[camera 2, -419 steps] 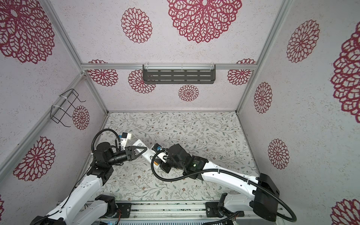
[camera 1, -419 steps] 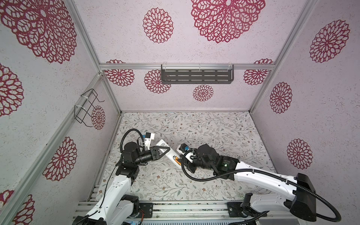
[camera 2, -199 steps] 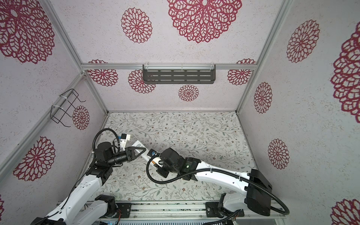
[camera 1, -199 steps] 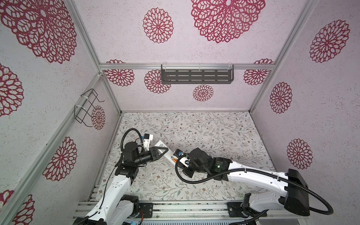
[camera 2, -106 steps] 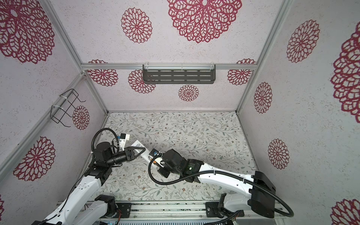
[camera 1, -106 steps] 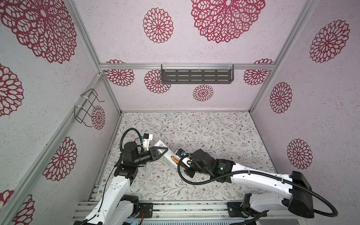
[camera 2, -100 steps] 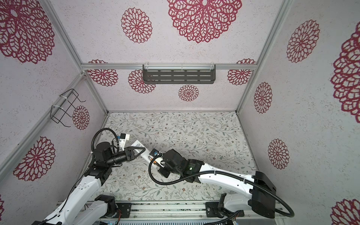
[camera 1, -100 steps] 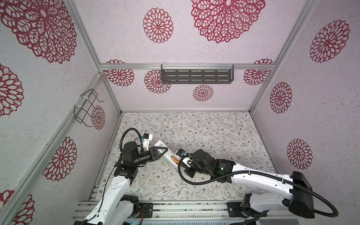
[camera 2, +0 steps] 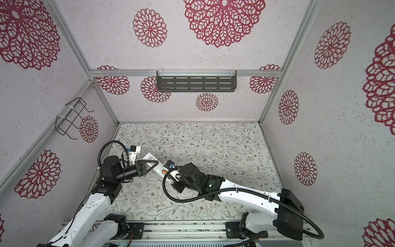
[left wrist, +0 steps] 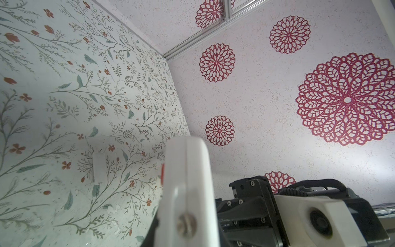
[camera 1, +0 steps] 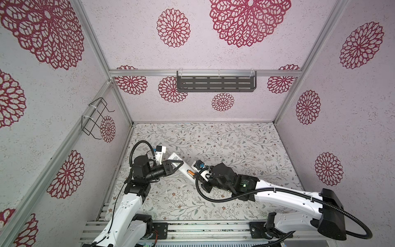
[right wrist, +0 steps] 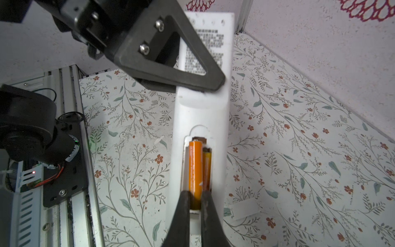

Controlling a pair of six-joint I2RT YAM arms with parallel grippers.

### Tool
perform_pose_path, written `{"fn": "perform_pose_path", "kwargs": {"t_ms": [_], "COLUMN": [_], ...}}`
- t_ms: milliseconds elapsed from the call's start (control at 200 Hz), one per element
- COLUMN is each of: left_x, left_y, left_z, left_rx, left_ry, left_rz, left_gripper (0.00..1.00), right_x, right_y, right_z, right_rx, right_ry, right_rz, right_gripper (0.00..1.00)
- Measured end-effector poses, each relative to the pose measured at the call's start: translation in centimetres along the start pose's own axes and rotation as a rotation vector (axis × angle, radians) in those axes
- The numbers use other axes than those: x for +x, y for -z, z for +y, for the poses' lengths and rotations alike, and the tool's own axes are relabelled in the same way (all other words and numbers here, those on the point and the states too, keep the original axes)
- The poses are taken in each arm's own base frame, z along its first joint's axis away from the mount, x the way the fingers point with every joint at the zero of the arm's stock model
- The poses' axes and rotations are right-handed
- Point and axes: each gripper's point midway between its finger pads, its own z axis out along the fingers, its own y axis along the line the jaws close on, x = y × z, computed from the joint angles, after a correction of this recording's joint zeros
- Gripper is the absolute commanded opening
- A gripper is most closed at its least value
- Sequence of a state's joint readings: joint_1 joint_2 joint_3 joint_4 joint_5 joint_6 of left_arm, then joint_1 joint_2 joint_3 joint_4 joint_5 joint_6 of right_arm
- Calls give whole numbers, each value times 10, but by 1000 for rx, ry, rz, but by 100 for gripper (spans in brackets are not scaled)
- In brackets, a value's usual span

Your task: Load the batteries into the remote control

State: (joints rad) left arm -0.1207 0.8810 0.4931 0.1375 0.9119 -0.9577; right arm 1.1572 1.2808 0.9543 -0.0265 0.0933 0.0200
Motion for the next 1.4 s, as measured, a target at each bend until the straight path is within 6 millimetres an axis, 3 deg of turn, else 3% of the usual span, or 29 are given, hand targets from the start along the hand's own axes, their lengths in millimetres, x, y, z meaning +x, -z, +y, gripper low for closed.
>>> {"fn": "perform_pose_path", "kwargs": {"t_ms": [476, 656, 1087, 1212, 1402], "left_x": [-14, -12, -15, -16, -15], "left_y": [5, 5, 5, 5, 6], "left_z": [-12, -7, -8, -10, -13], "left_rx": [59, 57, 64, 72, 86], "left_ry": [-5, 13, 17, 12, 7], "left_rz": [-40, -38, -46, -48, -39], "left_gripper": [0, 0, 0, 0, 0], "right_x": [-11, -9, -13, -18, -39], "right_y": [-7, -12, -11, -8, 5], "right_z": [-1, -1, 0, 0, -13], "right_rx": [7, 11, 6, -3, 7], "right_ry": [-31, -33, -29, -32, -57], "right_rz": [-50, -41, -49, -58, -104], "right_gripper": [13, 22, 31, 35, 50]}}
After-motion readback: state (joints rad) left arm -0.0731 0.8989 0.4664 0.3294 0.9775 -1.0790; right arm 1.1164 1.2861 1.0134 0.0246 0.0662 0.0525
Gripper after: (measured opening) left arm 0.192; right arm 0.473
